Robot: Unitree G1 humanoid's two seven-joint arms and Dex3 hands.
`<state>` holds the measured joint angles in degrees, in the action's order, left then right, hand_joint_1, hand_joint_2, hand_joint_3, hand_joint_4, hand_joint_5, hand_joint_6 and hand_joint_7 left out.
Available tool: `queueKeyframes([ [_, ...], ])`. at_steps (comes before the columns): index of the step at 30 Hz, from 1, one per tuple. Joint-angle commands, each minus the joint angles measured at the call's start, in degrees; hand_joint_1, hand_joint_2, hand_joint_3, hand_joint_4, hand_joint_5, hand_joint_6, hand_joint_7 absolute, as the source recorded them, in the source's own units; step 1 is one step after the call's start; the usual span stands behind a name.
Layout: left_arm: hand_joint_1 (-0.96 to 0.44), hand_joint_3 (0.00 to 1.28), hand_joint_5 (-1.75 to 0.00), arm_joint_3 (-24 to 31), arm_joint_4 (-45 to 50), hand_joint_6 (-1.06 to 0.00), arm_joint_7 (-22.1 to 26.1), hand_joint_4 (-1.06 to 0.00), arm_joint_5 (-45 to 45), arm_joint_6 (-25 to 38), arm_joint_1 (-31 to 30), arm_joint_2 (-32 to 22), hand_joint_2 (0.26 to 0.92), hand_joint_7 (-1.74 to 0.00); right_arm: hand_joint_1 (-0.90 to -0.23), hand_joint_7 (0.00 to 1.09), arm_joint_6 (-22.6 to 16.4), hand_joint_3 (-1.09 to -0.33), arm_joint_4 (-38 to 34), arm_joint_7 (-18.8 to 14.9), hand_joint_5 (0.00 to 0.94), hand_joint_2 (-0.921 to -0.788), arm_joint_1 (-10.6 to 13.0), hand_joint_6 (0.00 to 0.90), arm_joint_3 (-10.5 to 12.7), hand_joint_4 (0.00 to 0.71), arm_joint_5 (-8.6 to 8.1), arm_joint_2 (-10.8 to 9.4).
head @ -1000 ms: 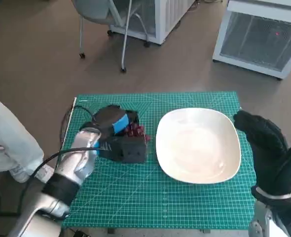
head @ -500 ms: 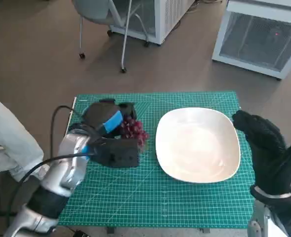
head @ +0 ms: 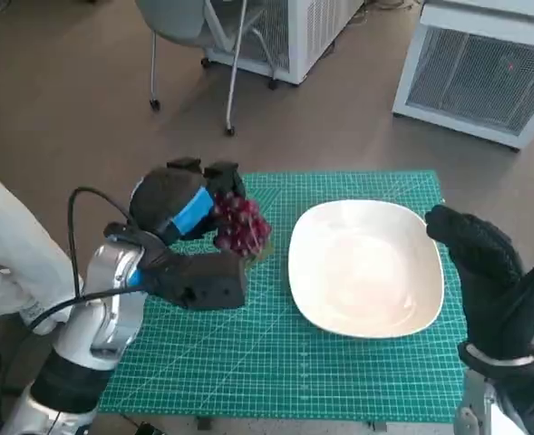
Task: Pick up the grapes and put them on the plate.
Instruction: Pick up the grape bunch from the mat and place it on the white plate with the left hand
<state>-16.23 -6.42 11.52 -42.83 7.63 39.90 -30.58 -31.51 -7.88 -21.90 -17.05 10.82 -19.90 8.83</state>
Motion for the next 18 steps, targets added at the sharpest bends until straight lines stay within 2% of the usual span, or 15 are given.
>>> queueKeyframes([
  [1,0.0,0.05,-1.12,0.1,1.7,-0.64,0.2,-0.72,0.0,-0.6,-0.3,0.4,0.92,-1.16,-0.491,0.57,0.4,-0.54,-0.1,-0.3,0.0,-0.921,0.9,0.187,0.0,0.475,0.25,0.4],
  [10,0.0,0.05,-1.14,-0.2,2.4,-0.63,0.9,-0.73,0.4,-1.1,0.5,1.6,0.92,-1.13,-0.491,0.58,0.2,-0.539,-0.4,-0.5,0.0,-0.921,1.1,0.187,0.4,0.475,0.09,0.6],
  [18,0.0,0.06,-1.25,-2.4,4.6,-0.66,3.0,-0.71,-0.8,1.2,3.4,6.3,0.92,-1.02,-0.491,0.58,0.3,-0.539,-1.0,-0.4,0.0,-0.921,0.7,0.185,0.4,0.475,0.25,0.5],
])
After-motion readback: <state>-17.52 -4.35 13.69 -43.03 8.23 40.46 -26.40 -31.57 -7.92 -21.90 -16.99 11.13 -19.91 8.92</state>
